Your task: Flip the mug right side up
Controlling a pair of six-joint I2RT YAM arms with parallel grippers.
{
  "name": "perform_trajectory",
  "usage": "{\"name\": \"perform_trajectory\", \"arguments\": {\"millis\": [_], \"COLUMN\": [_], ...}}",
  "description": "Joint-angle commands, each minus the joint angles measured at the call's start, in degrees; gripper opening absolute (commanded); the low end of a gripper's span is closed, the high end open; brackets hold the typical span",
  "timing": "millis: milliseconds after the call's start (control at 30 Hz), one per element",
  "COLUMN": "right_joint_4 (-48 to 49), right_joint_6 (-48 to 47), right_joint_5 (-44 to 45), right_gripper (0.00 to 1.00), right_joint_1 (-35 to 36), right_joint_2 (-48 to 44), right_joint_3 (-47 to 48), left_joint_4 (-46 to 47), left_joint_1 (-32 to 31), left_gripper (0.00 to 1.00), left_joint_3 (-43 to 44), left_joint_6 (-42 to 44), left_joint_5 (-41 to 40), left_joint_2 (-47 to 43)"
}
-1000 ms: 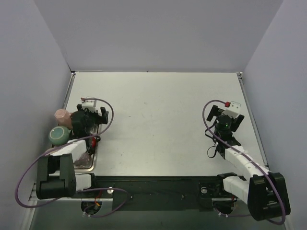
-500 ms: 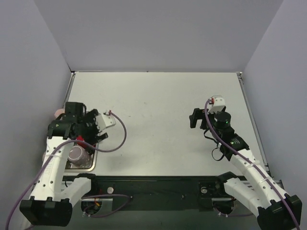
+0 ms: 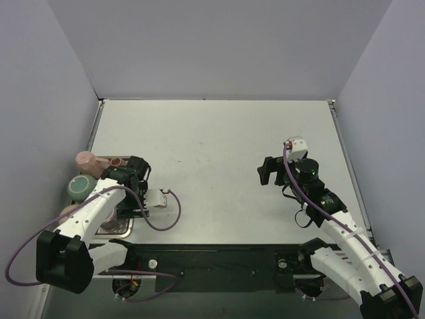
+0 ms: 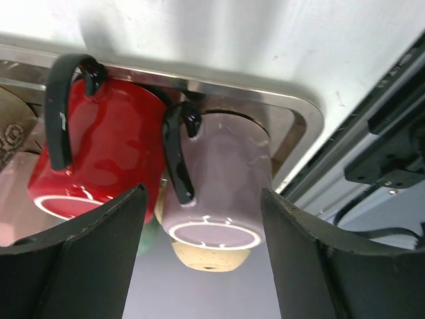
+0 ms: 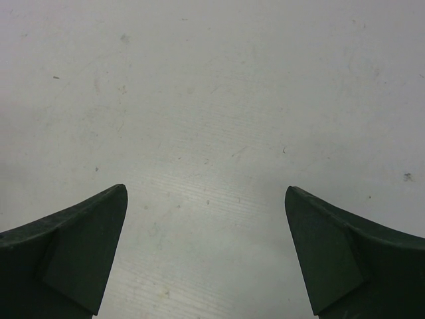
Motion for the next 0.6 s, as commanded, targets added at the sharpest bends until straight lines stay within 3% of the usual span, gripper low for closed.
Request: {"name": "perform_trajectory", "arguments": {"millis": [0,300,567], "right_joint_4": [1.5,2.2,1.9], "right_joint_6": [0.6,0.7,0.3], "right_joint_5": [-0.8,-2.7,-0.2], "right_gripper": [1.0,1.0,1.0], "right_joint_1": [0.7,0.9,0.9], "right_joint_2": [0.2,2.0,1.5], "right_joint_3": [-0.4,-0.2,-0.6], "left_joint_4": [7.0,17.1,5.3], "left_joint_1": [-1.2,-1.3,-1.2], "left_gripper": [0.77,0.61,0.54], "left_joint_3": [-1.0,-7.2,-4.7], "left_joint_6": [1.5,4.7,-1.9], "left_joint_5": [-3.7,-6.2,-3.9], "left_joint_2": [3.4,4.6,10.6]}}
